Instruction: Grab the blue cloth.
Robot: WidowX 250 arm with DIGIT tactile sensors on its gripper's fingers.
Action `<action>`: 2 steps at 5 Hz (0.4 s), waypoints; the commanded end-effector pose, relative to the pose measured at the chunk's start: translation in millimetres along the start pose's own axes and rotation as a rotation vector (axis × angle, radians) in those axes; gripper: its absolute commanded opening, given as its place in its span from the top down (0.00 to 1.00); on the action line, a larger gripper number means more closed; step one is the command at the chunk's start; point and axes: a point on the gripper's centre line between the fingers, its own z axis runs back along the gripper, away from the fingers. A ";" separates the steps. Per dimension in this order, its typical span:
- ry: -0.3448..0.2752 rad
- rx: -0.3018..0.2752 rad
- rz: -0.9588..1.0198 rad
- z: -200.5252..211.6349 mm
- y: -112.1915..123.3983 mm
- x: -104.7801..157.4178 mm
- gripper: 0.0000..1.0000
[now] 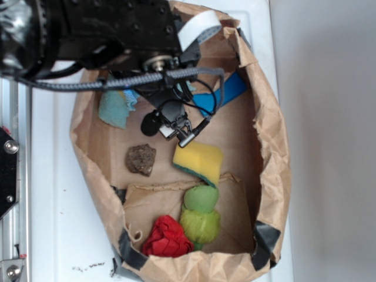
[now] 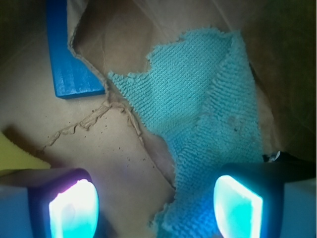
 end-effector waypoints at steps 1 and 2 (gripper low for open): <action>-0.079 0.024 0.043 5.4 10.0 16.0 0.00; -0.091 0.064 0.024 1.1 13.0 14.2 0.00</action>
